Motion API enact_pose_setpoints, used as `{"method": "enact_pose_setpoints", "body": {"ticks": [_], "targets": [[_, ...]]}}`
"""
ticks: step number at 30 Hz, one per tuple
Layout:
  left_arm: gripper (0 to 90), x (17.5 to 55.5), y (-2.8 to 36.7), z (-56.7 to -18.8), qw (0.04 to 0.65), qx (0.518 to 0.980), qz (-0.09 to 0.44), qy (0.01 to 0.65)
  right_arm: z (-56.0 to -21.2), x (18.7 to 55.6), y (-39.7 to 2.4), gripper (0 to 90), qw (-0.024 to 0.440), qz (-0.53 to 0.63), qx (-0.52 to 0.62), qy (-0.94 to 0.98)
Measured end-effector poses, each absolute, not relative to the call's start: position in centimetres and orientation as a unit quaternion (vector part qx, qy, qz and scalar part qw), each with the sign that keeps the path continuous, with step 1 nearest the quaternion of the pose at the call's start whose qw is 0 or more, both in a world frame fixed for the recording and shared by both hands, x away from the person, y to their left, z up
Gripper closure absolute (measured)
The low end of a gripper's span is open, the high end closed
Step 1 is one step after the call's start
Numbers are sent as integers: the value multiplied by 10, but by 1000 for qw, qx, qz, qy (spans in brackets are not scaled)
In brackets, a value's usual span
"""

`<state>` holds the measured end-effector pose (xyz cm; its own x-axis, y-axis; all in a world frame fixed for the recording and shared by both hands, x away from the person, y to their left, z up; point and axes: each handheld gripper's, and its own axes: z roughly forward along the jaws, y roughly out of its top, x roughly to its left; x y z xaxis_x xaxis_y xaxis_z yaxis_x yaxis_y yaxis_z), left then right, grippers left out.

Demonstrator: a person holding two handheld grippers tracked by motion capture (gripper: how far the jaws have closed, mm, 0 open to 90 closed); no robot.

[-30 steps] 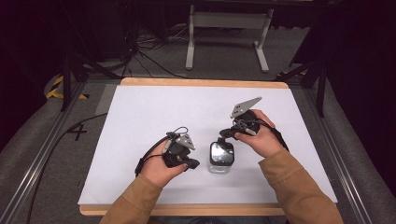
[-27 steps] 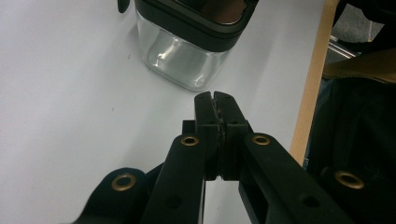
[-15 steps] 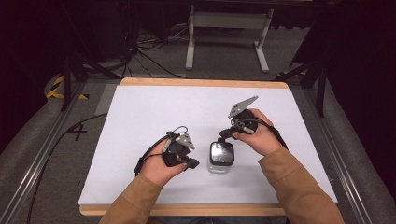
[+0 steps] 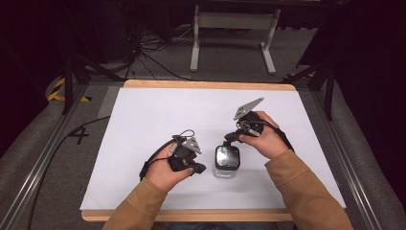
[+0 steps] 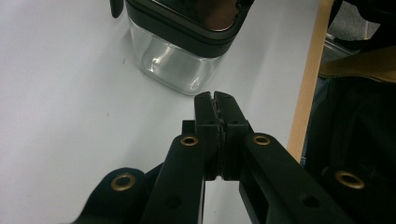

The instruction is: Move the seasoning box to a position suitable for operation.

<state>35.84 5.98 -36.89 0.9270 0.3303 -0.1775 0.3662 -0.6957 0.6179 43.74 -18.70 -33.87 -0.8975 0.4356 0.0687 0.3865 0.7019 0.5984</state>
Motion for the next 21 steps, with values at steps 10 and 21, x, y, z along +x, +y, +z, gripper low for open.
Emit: {"method": "enact_pose_setpoints", "body": {"ticks": [10,21], "targets": [[889,359,56,-369,341,922,-24,183,-339,440,-187,900,36,312,229,921],[889,358,49,-367,349,921,-24,171,-339,442,-188,900,25,314,235,919]]}}
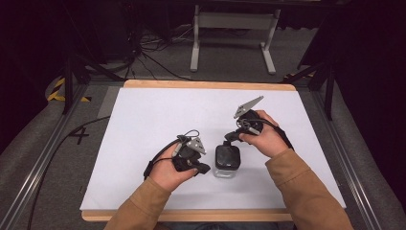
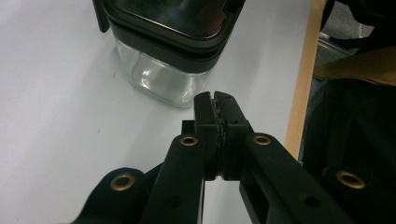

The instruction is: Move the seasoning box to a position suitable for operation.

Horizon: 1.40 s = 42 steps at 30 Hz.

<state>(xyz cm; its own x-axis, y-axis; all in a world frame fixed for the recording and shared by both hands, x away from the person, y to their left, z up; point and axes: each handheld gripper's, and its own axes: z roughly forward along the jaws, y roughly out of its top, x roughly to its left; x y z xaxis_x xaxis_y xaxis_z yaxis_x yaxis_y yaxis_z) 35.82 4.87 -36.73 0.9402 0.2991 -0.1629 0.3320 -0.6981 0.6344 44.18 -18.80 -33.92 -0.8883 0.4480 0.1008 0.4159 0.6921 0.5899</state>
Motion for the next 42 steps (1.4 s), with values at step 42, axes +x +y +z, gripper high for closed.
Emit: {"method": "enact_pose_setpoints", "body": {"ticks": [42], "targets": [[889,363,26,-362,407,899,-5,160,-317,385,-224,900,68,365,218,902]]}}
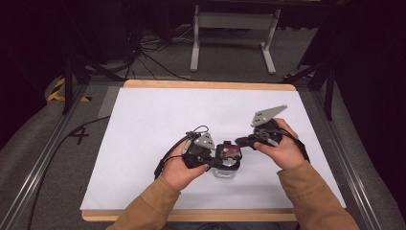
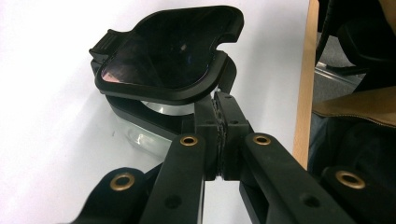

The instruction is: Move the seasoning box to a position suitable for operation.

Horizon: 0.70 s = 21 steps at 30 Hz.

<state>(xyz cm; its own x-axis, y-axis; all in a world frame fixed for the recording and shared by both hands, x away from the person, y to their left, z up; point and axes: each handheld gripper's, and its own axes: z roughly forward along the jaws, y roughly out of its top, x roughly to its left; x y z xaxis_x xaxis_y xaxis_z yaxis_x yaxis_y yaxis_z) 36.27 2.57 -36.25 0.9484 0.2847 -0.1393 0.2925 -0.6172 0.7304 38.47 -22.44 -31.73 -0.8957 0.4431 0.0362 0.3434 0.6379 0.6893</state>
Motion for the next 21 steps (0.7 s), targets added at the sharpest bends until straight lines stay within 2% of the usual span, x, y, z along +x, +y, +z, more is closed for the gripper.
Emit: {"method": "enact_pose_setpoints", "body": {"ticks": [8,21], "targets": [[889,363,24,-363,404,900,-4,163,-333,348,-238,900,58,344,210,914],[889,364,23,-367,410,896,0,168,-343,349,-220,900,78,361,206,906]]}}
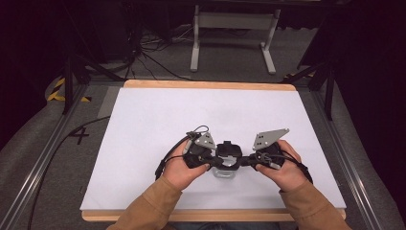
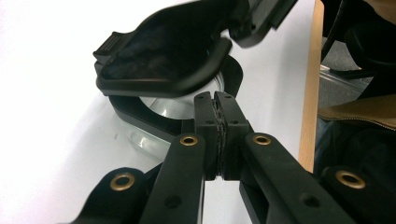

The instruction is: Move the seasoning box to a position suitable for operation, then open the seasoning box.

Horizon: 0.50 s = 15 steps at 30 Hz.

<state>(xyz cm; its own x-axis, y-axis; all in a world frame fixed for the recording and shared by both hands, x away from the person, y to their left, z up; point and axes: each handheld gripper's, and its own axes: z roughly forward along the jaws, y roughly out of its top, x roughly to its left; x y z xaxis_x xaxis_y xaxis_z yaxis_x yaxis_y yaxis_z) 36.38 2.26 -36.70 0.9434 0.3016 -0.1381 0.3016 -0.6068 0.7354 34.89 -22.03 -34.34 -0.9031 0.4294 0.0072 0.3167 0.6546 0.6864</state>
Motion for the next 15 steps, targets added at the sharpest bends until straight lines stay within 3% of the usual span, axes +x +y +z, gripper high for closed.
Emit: {"method": "enact_pose_setpoints", "body": {"ticks": [15], "targets": [[896,366,20,-371,412,892,10,187,-333,358,-219,900,104,410,224,878]]}}
